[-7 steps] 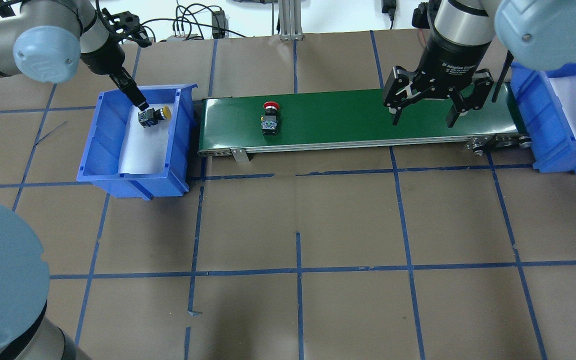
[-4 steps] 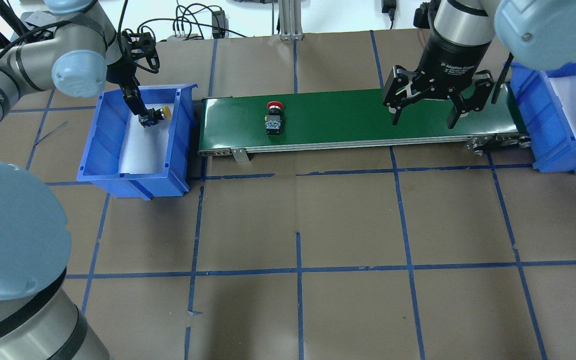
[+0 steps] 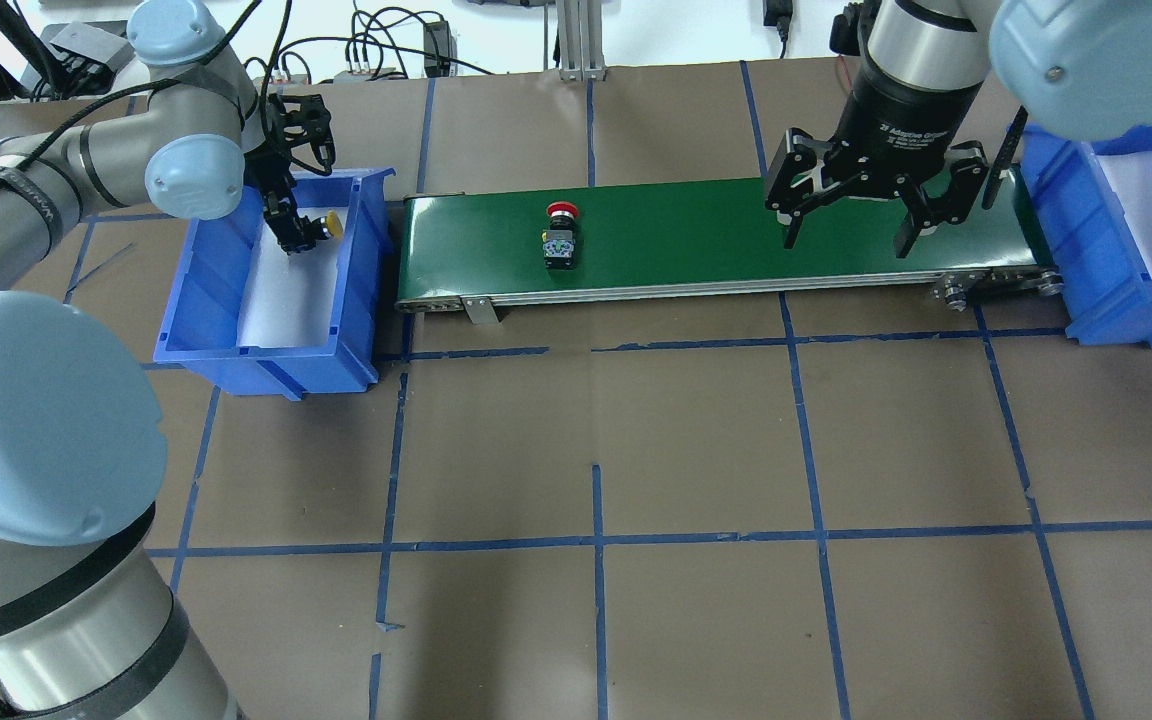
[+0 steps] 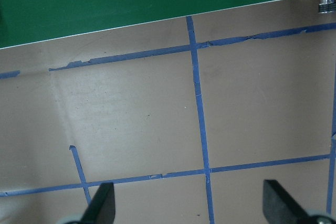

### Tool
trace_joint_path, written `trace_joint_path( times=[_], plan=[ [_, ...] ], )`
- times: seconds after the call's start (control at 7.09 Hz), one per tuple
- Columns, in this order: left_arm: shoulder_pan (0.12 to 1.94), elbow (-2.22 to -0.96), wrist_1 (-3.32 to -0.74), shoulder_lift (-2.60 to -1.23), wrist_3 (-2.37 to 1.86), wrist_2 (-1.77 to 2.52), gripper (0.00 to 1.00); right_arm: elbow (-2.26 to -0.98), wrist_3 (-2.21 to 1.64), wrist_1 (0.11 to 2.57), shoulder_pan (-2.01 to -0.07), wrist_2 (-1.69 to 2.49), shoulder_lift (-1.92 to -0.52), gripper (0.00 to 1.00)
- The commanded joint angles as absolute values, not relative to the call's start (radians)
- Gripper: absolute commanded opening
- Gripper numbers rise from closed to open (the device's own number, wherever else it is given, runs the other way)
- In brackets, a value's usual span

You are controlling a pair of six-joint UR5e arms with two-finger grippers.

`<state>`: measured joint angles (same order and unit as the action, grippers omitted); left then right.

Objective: Transport two buttons from left to right
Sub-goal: 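Lower the left gripper into the bin and grasp the yellow button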

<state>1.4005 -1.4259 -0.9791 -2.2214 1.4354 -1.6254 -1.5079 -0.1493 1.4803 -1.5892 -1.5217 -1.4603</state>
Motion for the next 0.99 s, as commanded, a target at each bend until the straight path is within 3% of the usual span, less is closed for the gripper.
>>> trace_joint_path(
  times=[0.0,0.14,0.28,0.56,0.85],
  plan=[
    [1.401,-1.437,-0.994,-2.217,1.437,-1.618,0.92,-1.508,-0.147,1.479,-1.589,-1.522,-1.46,1.0],
    [1.402,-1.44,-0.994,-2.218,1.437,-1.617,0.86,-1.508,-0.146,1.479,-1.589,-1.522,-1.46,1.0],
    [1.402,-1.446,-0.994,-2.22,1.437,-1.615,0.71,-1.508,-0.144,1.479,-1.589,-1.522,-1.46,1.0],
    [1.396,-1.454,-1.002,-2.209,1.437,-1.615,0.29,-1.508,-0.144,1.479,-1.589,-1.522,-1.46,1.0],
    [1.388,-1.479,-1.05,-2.145,1.341,-1.597,0.26,-1.508,-0.144,1.479,-1.588,-1.522,-1.46,1.0]
  ],
)
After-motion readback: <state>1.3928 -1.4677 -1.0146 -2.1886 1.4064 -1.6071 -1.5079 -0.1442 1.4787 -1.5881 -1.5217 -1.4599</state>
